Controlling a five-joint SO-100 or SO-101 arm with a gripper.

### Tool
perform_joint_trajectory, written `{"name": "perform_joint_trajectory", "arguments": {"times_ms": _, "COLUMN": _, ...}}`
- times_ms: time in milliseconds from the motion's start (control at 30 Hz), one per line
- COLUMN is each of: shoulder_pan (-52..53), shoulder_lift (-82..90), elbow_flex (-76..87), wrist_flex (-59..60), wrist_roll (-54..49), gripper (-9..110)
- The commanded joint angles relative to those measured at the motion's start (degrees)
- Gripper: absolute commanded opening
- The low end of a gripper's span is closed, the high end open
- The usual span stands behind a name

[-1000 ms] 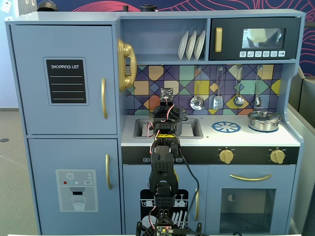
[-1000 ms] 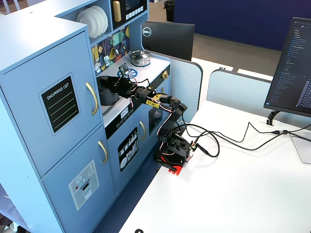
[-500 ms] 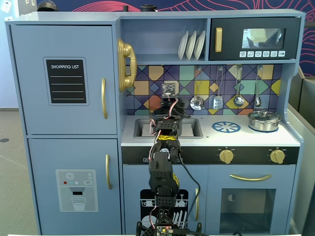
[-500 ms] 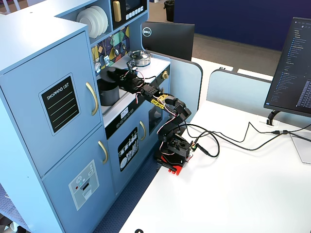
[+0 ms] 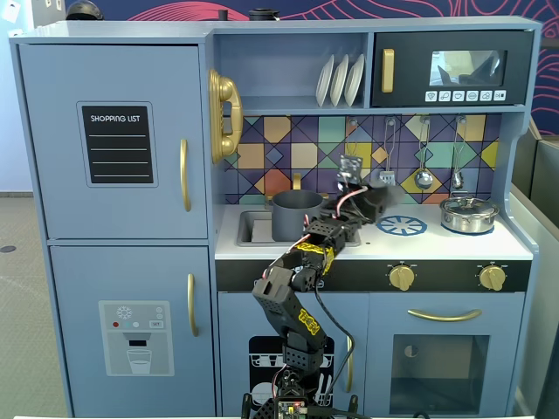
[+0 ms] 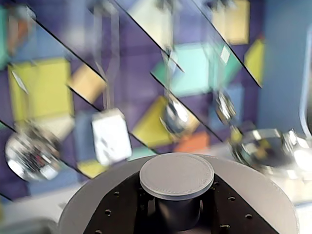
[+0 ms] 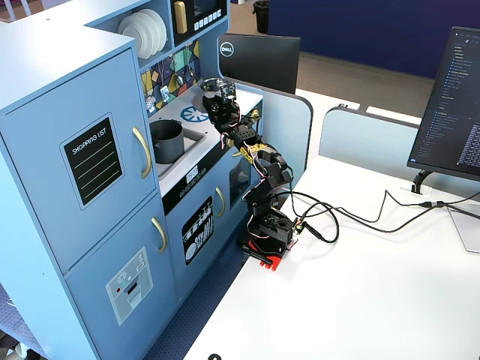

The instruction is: Take off the lid from the gray recipient and place it on the counter

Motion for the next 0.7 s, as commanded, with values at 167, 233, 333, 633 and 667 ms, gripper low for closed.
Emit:
{"name": "perform_joint_trajectory", "arguments": {"times_ms": 167, "shoulder_pan": 2.11, "shoulder_lift": -7.29, "elbow_flex": 2.72, "wrist_flex": -9.67, "wrist_roll": 0.44, "gripper": 0}}
{"name": "perform_joint_trajectory", "arguments": {"times_ms": 233, "shoulder_pan": 2.20, "shoulder_lift": -9.76, "elbow_flex": 2.72, "wrist_flex": -11.34, "wrist_roll": 0.18, "gripper": 0}}
{"name": "perform_joint_trajectory", "arguments": {"times_ms": 333, "shoulder_pan": 2.11, "shoulder_lift": -13.10, "elbow_flex": 2.55, "wrist_flex": -13.54, "wrist_roll": 0.35, "gripper": 0}}
{"name": "perform_joint_trajectory", "arguments": {"times_ms": 633, "shoulder_pan": 1.85, "shoulder_lift": -21.09, "elbow_flex": 0.88, "wrist_flex": -17.58, "wrist_roll": 0.09, "gripper": 0}}
{"name": "perform_joint_trajectory", "arguments": {"times_ms": 667, "shoulder_pan": 1.76, "shoulder_lift": -21.71, "elbow_flex": 0.88, "wrist_flex": -18.02, "wrist_roll": -0.09, "gripper": 0}}
